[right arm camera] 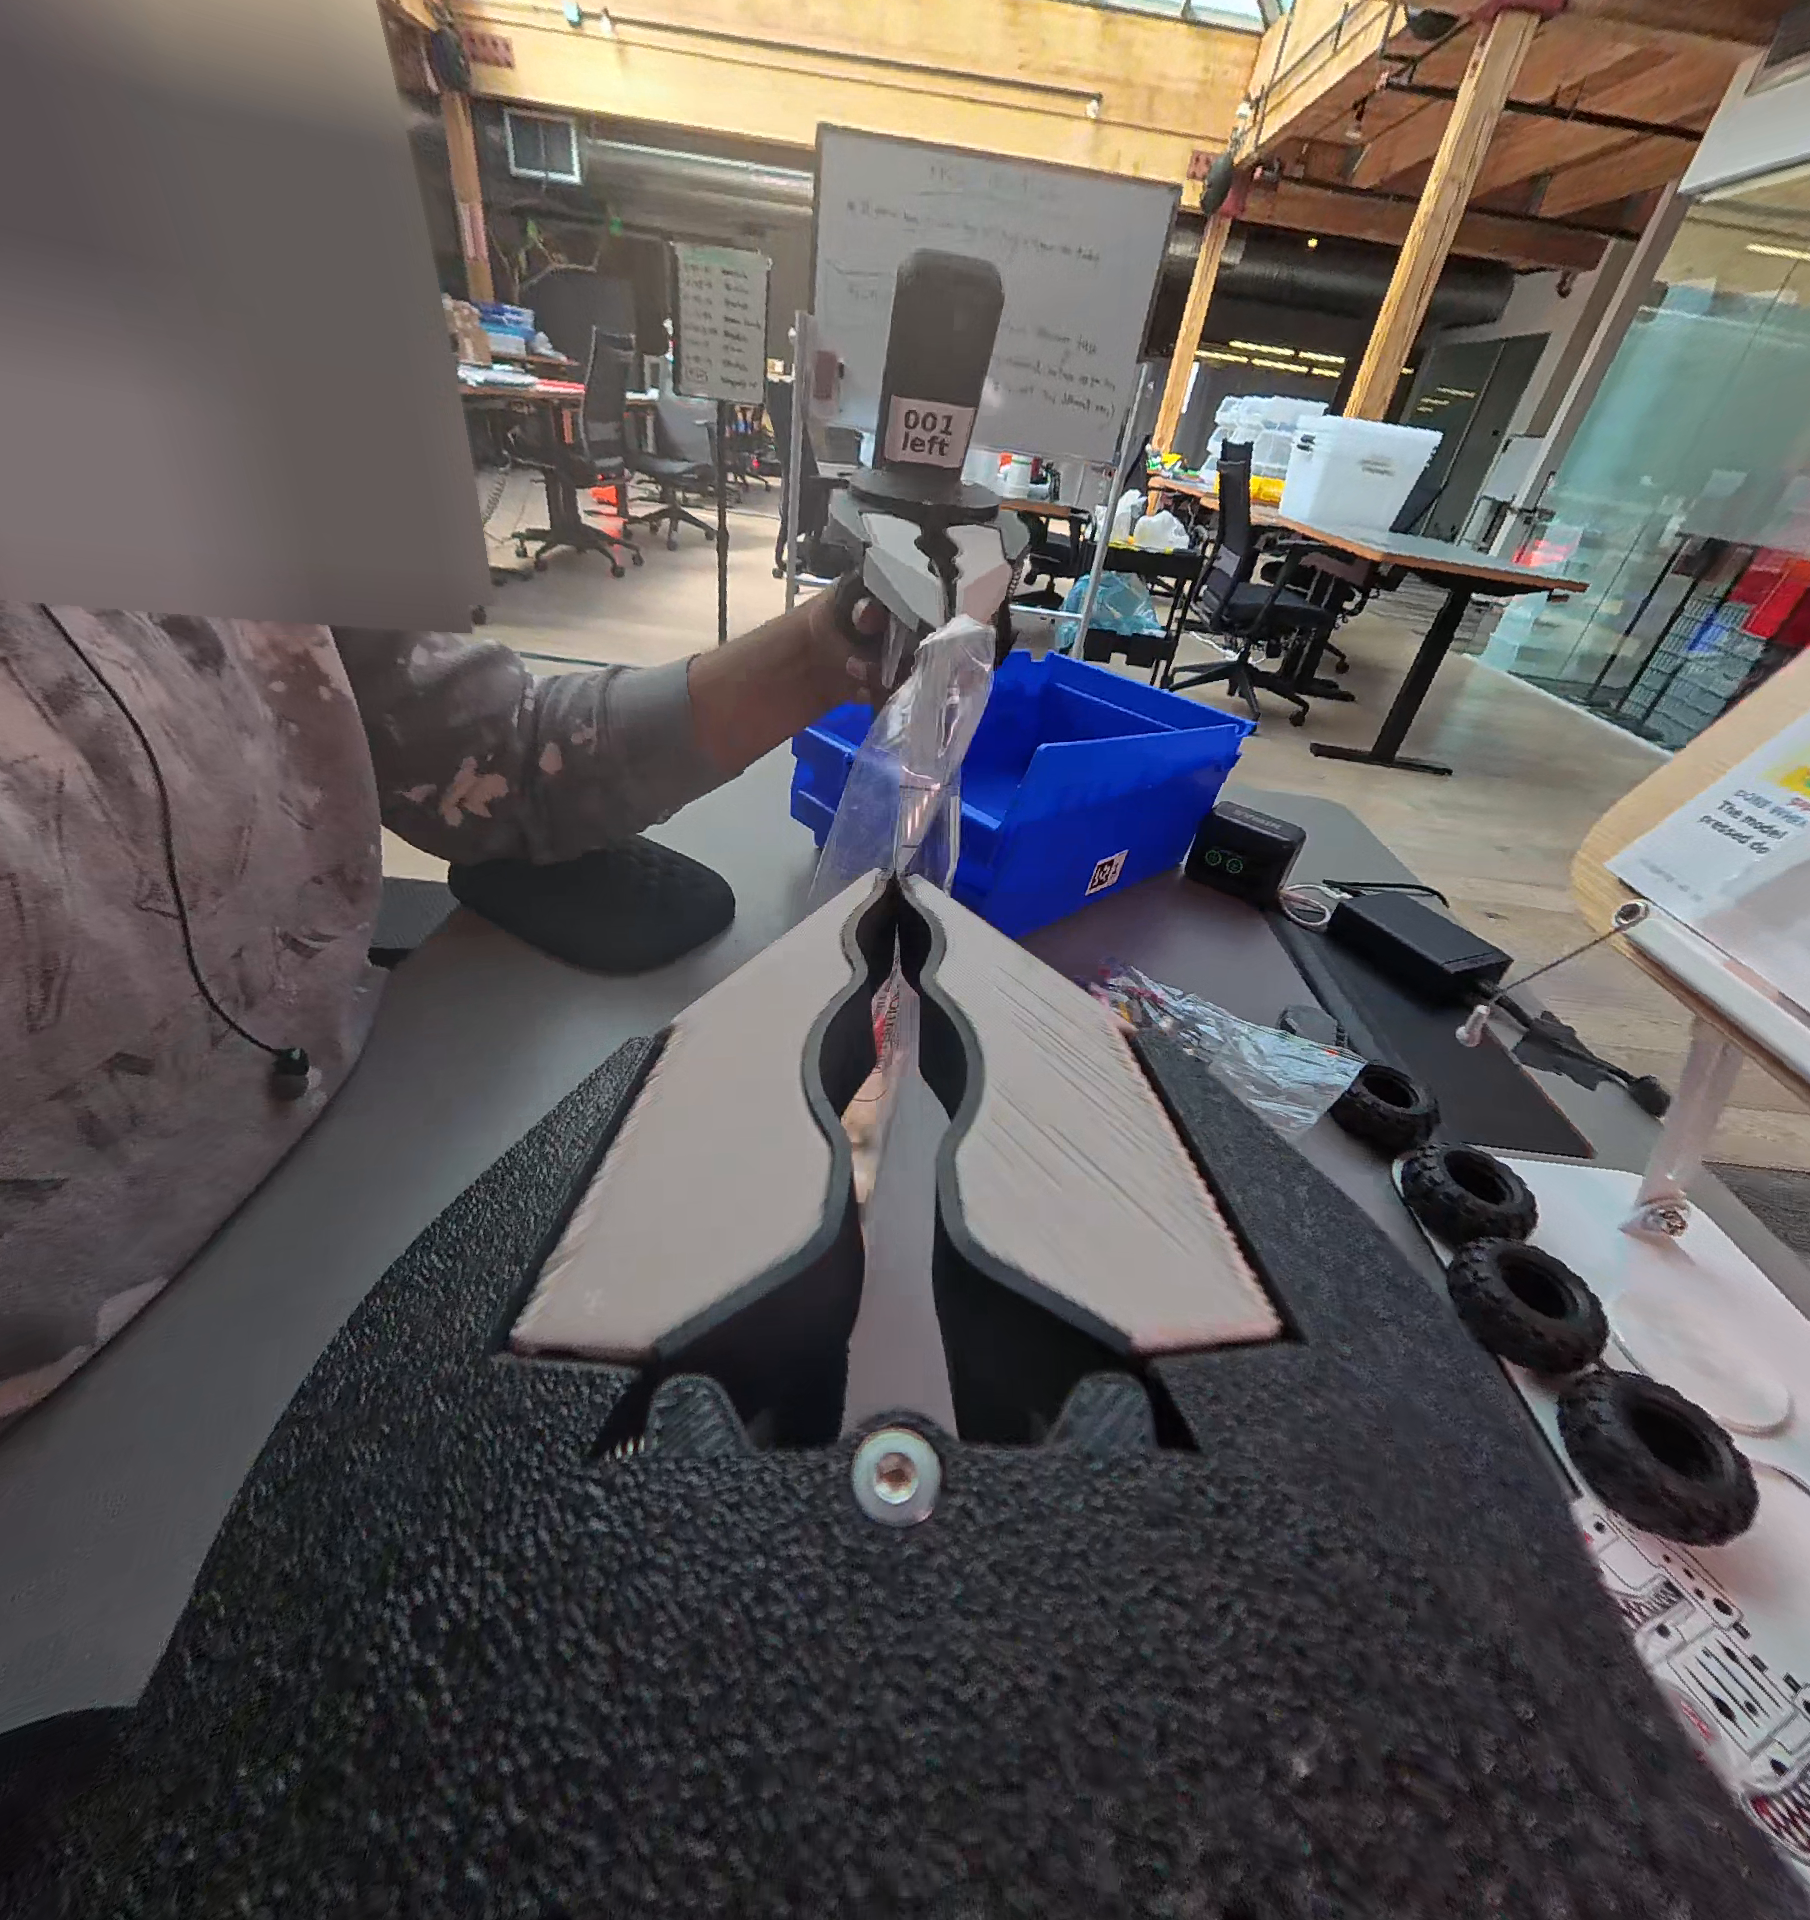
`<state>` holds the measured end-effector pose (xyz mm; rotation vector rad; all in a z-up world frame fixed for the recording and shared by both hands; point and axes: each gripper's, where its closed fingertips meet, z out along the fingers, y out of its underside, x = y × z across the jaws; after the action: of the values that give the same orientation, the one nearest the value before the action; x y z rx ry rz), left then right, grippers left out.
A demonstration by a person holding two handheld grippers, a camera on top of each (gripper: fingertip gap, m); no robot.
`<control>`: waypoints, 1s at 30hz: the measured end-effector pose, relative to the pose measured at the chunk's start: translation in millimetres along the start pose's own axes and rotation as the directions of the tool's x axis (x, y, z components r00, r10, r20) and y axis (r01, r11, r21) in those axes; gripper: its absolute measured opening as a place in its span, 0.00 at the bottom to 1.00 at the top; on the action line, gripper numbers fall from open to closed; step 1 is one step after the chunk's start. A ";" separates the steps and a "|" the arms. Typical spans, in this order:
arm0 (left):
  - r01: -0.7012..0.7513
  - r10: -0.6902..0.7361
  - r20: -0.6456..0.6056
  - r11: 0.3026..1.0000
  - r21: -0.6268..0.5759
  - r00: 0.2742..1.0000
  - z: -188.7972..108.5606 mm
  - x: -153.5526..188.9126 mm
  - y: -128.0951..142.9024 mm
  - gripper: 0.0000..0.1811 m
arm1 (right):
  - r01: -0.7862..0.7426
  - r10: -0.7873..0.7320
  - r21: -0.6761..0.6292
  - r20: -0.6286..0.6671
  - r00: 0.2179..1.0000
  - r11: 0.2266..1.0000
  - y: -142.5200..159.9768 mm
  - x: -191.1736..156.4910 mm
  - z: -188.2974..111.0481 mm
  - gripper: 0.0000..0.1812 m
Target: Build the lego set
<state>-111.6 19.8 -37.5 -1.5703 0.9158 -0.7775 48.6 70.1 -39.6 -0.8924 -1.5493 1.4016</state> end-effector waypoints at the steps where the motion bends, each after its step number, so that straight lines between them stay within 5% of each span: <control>1: -0.011 0.011 0.007 1.000 -0.017 1.000 -2.1 0.7 1.4 0.00 | 0.013 -0.014 -0.014 -0.021 1.000 1.000 -1.6 1.3 -3.0 0.00; 5: -0.054 0.054 0.043 0.999 0.004 0.998 -8.9 6.4 -13.1 0.00 | 0.081 -0.083 -0.048 -0.048 0.995 0.996 -12.2 -5.9 3.4 0.00; 9: -0.054 0.053 0.017 0.998 0.044 0.998 -3.2 27.3 -32.7 0.28 | 0.099 -0.105 -0.088 -0.069 0.992 0.991 -14.9 -8.4 13.7 0.00; 13: -0.067 0.067 -0.038 0.998 -0.001 0.997 28.9 63.9 -44.6 0.34 | 0.129 -0.138 -0.122 -0.069 0.988 0.984 -19.5 -17.1 34.2 0.00; 15: -0.112 0.116 0.031 0.989 -0.096 0.993 48.2 63.1 -34.9 0.29 | 0.148 -0.155 -0.127 -0.049 0.987 0.981 -22.8 -25.9 47.6 0.00; 17: -0.159 0.169 0.053 0.975 -0.157 0.984 57.9 63.4 -27.3 0.00 | 0.169 -0.175 -0.132 -0.036 0.984 0.977 -25.4 -33.7 58.3 0.00; 26: 0.029 -0.014 0.136 0.994 -0.107 0.991 40.0 21.0 -17.3 0.00 | 0.155 -0.187 -0.124 -0.319 0.929 0.980 -26.0 18.2 33.3 0.00; 30: 0.065 -0.056 0.156 0.997 -0.052 0.986 29.2 1.9 -13.9 0.00 | 0.065 -0.135 -0.298 -0.220 0.966 0.952 21.7 13.6 30.7 0.22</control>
<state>-83.5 33.3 -29.1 -1.6898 0.7863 -0.6661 14.4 73.1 -60.0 -1.0965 -1.6112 0.9688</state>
